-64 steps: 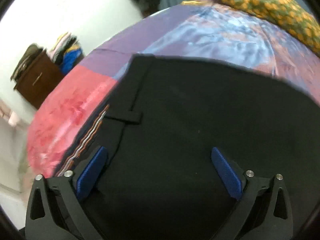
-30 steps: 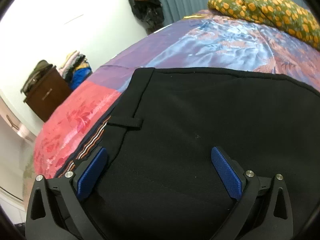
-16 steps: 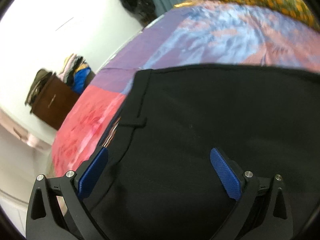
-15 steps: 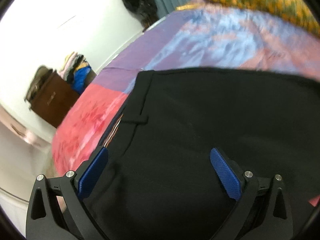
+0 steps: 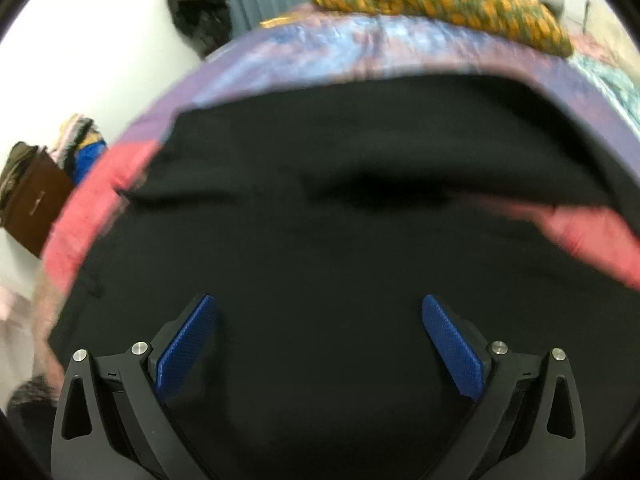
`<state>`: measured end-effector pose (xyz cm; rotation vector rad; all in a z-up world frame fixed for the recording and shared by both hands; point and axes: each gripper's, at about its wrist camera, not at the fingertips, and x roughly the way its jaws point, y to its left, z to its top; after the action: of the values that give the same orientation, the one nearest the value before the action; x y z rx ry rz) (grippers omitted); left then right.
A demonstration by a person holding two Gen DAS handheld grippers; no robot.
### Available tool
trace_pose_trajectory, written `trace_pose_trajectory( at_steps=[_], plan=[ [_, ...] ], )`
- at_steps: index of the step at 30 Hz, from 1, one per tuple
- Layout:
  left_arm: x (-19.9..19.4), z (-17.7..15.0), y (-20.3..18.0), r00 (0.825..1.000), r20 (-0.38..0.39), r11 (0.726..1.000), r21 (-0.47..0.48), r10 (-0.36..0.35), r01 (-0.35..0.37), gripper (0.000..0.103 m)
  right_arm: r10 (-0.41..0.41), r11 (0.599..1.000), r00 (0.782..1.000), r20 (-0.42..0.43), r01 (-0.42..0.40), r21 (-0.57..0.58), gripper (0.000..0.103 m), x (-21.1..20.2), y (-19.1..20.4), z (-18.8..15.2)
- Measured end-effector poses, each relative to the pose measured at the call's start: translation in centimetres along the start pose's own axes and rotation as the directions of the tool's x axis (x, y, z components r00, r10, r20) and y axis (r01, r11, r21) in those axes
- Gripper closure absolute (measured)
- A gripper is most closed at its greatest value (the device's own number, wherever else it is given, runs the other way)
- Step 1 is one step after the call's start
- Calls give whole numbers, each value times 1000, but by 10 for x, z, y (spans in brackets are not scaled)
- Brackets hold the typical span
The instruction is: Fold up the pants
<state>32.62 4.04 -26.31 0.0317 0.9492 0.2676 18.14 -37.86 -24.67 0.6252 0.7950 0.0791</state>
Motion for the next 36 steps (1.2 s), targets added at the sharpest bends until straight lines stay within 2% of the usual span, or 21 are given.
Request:
trace_pose_trajectory(
  at_steps=[1,2,3,6,7,10,15,17,19,20,21,22,23,25,29,32,34,36],
  plan=[
    [-2,-3,6,999,43,999,-38,-18,20,0,-10,1000,1000,-28,10,18,18,7,-8,-1],
    [-1,-2,9,999,33,997,-63,-32,34,0,-11,999,1000,-23,12,38,19,8,-12,-3],
    [2,0,11,999,21,996,-73,-41,43,0,-14,999,1000,5,13,48,18,4,-16,-2],
    [3,-2,10,998,28,995,-84,-54,56,0,-133,990,987,87,127,66,17,-8,-27,6],
    [2,-3,10,998,30,995,-85,-54,57,0,-144,986,984,101,133,105,17,-11,-37,7],
    [1,-4,6,998,44,995,-84,-50,53,0,-115,975,982,149,83,207,17,-15,-60,13],
    [2,-4,10,998,45,995,-84,-48,52,0,-168,948,956,242,89,306,17,-28,-76,23],
    [2,-4,9,998,46,995,-84,-48,52,0,-182,929,948,259,79,363,20,-29,-84,22],
    [2,-3,9,998,46,995,-83,-46,50,0,-222,918,941,255,114,380,36,-28,-86,24],
    [2,-4,10,998,45,995,-84,-47,50,0,-242,914,937,251,133,383,42,-30,-88,28],
    [2,-4,10,998,45,995,-84,-47,50,0,-259,909,934,245,150,389,56,-30,-90,28],
    [2,-4,10,998,45,995,-84,-47,50,0,-278,901,931,237,167,402,77,-31,-93,29],
    [2,-4,10,998,46,995,-84,-47,51,0,-286,893,929,234,170,416,83,-33,-97,29],
    [2,-4,9,998,48,995,-86,-49,53,0,-266,887,933,243,137,441,84,-39,-105,26],
    [2,-4,10,998,47,995,-87,-50,54,0,-261,910,929,262,147,387,85,-47,-96,27],
    [2,-3,10,998,40,995,-87,-50,54,0,-233,924,925,299,116,364,85,-59,-89,30],
    [1,2,10,999,4,995,-87,-41,41,0,-197,938,924,327,81,338,86,-69,-81,32],
    [-1,10,8,996,-75,996,-78,-39,33,1,-150,952,923,353,38,304,87,-81,-69,35]
  ],
)
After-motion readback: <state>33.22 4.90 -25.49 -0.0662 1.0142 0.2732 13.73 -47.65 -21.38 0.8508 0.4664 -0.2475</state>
